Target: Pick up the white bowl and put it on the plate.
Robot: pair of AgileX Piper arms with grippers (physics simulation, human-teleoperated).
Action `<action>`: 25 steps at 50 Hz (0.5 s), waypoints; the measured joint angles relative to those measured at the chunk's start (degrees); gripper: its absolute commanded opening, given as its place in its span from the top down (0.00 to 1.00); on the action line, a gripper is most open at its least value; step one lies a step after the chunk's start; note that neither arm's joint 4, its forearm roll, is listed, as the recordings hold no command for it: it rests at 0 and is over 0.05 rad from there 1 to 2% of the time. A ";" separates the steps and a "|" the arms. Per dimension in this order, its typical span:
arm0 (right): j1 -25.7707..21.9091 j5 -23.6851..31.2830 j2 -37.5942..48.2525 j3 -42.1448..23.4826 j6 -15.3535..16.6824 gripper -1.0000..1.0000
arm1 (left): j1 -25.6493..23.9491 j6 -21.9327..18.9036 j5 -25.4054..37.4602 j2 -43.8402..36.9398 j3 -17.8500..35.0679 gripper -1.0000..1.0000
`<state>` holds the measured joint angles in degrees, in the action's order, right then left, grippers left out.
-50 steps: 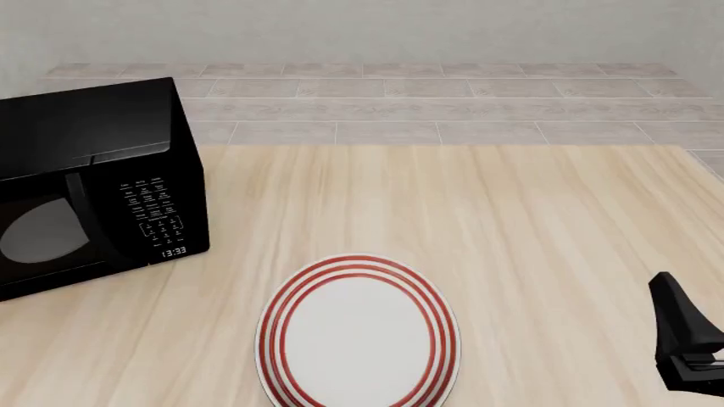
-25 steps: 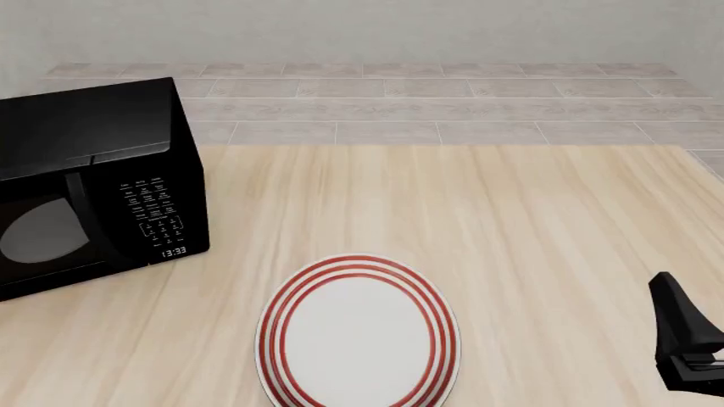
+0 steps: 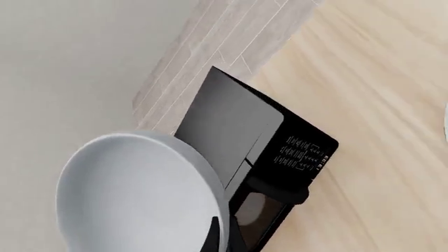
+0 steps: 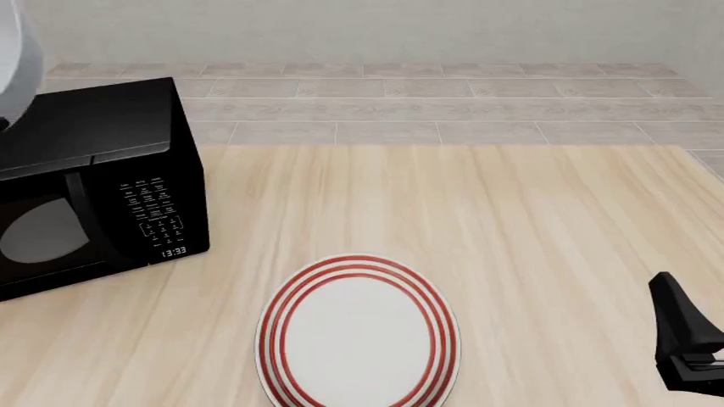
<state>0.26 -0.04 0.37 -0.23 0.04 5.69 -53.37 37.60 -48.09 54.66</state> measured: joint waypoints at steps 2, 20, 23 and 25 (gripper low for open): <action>0.00 0.00 0.00 0.00 0.00 0.00 | -1.19 0.35 0.31 0.11 0.02 1.00; 0.00 0.00 0.00 0.00 0.00 0.00 | -10.14 3.51 3.23 0.69 0.07 1.00; 0.00 0.00 0.00 0.00 -0.01 0.00 | -11.55 4.04 3.82 0.89 0.11 1.00; 0.00 0.00 0.00 0.00 -0.01 0.00 | -12.42 4.35 4.17 1.02 0.11 1.00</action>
<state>0.26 -0.05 0.37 -0.23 0.03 -6.73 -49.02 41.77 -47.06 54.76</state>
